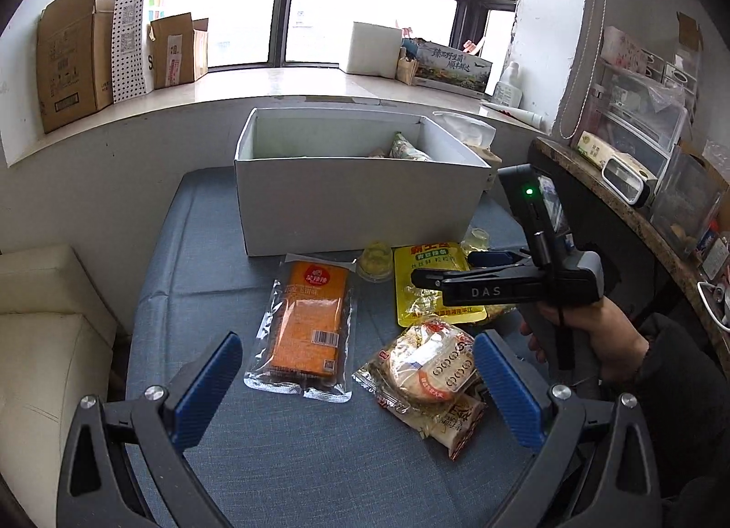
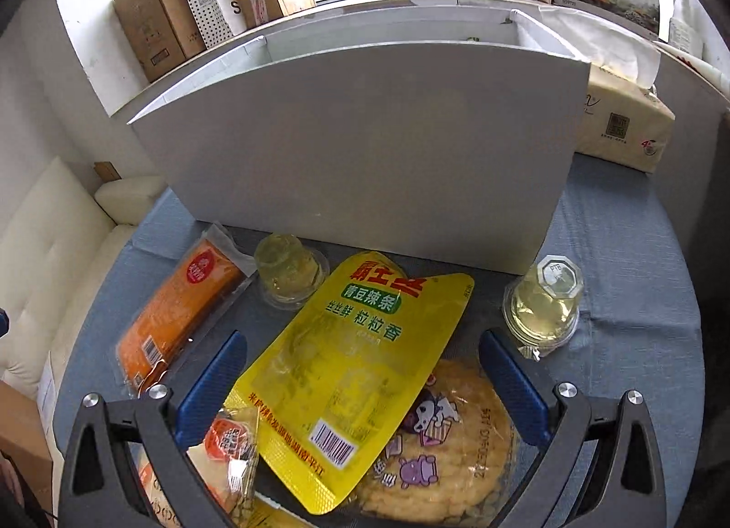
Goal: Organize snacks
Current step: 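Move both tools back to the table and grasp the yellow pouch with the right tool, then lift the yellow pouch with the right tool while the left tool grasps the orange cake pack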
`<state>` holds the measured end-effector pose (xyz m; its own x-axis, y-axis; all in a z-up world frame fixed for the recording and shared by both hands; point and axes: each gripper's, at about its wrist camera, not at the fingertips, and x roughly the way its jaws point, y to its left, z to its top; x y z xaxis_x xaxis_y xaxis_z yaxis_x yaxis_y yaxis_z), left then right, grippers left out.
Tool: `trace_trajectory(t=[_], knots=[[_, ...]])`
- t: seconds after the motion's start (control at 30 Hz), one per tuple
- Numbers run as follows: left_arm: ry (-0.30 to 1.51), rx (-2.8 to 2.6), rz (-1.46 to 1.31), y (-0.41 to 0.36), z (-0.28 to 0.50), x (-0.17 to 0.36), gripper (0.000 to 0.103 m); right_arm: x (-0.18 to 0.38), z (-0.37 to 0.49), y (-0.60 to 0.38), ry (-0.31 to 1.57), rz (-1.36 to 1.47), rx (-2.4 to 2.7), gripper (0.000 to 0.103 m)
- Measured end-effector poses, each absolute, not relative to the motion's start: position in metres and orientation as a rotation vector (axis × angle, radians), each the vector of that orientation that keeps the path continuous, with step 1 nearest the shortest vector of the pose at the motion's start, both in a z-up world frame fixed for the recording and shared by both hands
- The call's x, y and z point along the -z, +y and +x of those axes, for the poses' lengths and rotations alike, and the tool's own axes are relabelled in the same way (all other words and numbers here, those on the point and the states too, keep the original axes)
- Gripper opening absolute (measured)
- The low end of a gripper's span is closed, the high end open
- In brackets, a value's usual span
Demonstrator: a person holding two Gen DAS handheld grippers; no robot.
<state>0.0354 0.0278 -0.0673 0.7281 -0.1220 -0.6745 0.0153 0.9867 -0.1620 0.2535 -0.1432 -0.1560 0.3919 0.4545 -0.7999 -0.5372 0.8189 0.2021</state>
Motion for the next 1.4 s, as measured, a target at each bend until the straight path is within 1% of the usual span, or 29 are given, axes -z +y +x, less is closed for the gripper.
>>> trace_trajectory(t=[0.23, 0.3, 0.33, 0.37, 0.4, 0.43, 0.47, 0.5, 0.53, 0.57, 0.7, 0.73, 1.0, 1.07, 1.23, 1.4], knots=[[0.743, 0.075, -0.171, 0.032, 0.029, 0.067, 0.103, 0.167, 0.272, -0.137, 1.028, -0.094, -0.631, 0.103], [0.749, 0.073, -0.177, 0.033, 0.03, 0.07, 0.103, 0.167, 0.271, -0.136, 1.018, -0.111, -0.627, 0.101], [0.75, 0.069, -0.179, 0.034, 0.03, 0.071, 0.103, 0.167, 0.269, -0.135, 1.005, -0.137, -0.612, 0.093], [0.752, 0.07, -0.181, 0.034, 0.03, 0.072, 0.103, 0.166, 0.266, -0.132, 0.989, -0.175, -0.589, 0.078], [0.753, 0.072, -0.184, 0.034, 0.03, 0.073, 0.103, 0.165, 0.263, -0.132, 0.979, -0.195, -0.587, 0.07], [0.754, 0.072, -0.186, 0.034, 0.03, 0.074, 0.103, 0.163, 0.261, -0.133, 0.981, -0.179, -0.609, 0.052], [0.755, 0.073, -0.187, 0.034, 0.03, 0.075, 0.103, 0.162, 0.259, -0.135, 0.995, -0.158, -0.628, 0.044], [0.757, 0.071, -0.187, 0.034, 0.03, 0.076, 0.103, 0.162, 0.257, -0.135, 0.999, -0.165, -0.628, 0.042], [0.76, 0.069, -0.187, 0.034, 0.031, 0.077, 0.103, 0.161, 0.255, -0.134, 0.999, -0.176, -0.633, 0.036], [0.762, 0.067, -0.186, 0.034, 0.031, 0.078, 0.103, 0.16, 0.252, -0.134, 0.995, -0.172, -0.646, 0.032], [0.775, 0.056, -0.187, 0.037, 0.034, 0.082, 0.103, 0.145, 0.241, -0.138, 0.958, -0.124, -0.696, 0.025], [0.779, 0.051, -0.19, 0.039, 0.036, 0.084, 0.103, 0.139, 0.238, -0.141, 0.943, -0.102, -0.707, 0.022], [0.887, 0.02, -0.211, 0.051, 0.083, 0.113, 0.103, 0.081, 0.211, -0.183, 0.795, 0.009, -0.726, 0.02], [0.921, 0.021, -0.186, 0.05, 0.1, 0.122, 0.103, 0.069, 0.205, -0.191, 0.743, -0.007, -0.702, 0.02], [1.016, 0.018, -0.074, 0.042, 0.142, 0.15, 0.103, 0.052, 0.191, -0.212, 0.732, 0.067, -0.723, 0.02], [1.09, 0.025, -0.054, 0.04, 0.164, 0.175, 0.103, 0.047, 0.171, -0.223, 0.707, 0.134, -0.775, 0.02]])
